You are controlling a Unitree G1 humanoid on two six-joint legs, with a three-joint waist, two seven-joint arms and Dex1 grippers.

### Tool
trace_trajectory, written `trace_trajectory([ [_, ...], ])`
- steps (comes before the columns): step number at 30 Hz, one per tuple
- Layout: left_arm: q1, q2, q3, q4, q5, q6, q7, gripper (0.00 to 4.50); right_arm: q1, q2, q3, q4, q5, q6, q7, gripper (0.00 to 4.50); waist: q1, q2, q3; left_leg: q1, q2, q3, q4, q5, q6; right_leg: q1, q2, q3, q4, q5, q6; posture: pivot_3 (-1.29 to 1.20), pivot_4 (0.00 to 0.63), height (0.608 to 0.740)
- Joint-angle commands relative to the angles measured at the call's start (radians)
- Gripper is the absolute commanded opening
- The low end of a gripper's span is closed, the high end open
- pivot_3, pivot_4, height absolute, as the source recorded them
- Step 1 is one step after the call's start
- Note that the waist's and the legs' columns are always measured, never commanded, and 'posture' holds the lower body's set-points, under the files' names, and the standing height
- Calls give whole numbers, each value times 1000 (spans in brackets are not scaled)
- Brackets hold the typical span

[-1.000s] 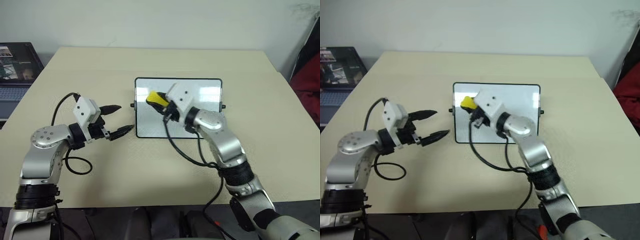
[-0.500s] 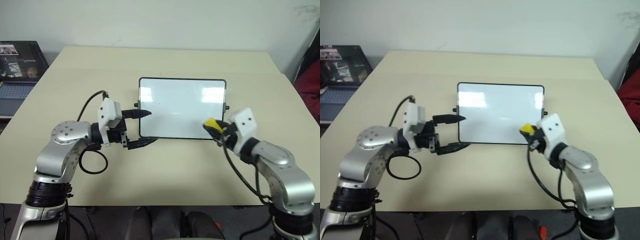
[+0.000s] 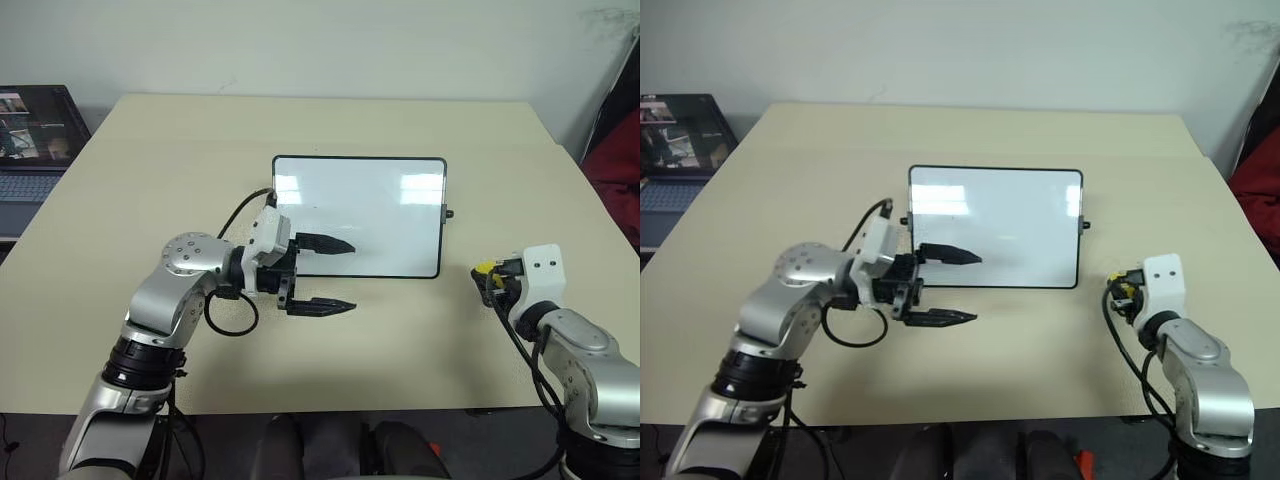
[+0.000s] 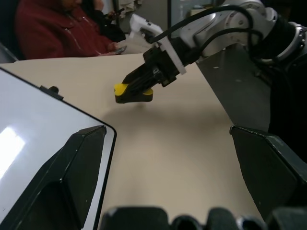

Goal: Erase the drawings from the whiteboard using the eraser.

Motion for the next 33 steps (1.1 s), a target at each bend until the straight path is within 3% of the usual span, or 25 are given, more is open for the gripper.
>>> trace_trajectory([
  [1,-22,-19,-15,-17,2,-23,-10,4500,-29,12,-53,36,0,-29,-47,1122,1,0,0,0,0,0,0,0,0,0,0,0,0,0,0,0,150,740],
  [7,-5,-24,-10,-30,6,-17,11,4500,-51,44,-92,102,33,-42,-73,1122,0,0,0,0,0,0,0,0,0,0,0,0,0,0,0,0,150,740],
  [17,34,-14,18,-57,10,-8,80,4500,-70,36,-70,116,39,-100,-99,4486,0,1,0,0,0,0,0,0,0,0,0,0,0,0,0,0,150,740],
  [22,76,-13,97,-66,2,8,189,4500,-86,13,17,-35,56,-183,-62,4486,-1,2,0,0,0,0,0,0,0,0,0,0,0,0,0,0,150,740],
  [26,153,-53,200,-109,18,26,390,4500,-26,62,126,-126,34,-295,-79,4486,0,2,0,0,1,-1,0,0,0,0,1,0,0,0,0,0,150,740],
  [29,236,-99,235,-184,42,33,532,4500,53,101,193,-117,0,-451,-90,4486,2,2,0,0,1,-1,0,0,0,1,0,0,-1,0,0,0,150,740],
  [33,417,-251,326,-295,146,-17,839,4500,264,179,297,-13,-65,-817,-100,4486,6,0,-2,0,0,-2,1,-1,0,4,-6,0,-3,0,0,0,150,740],
])
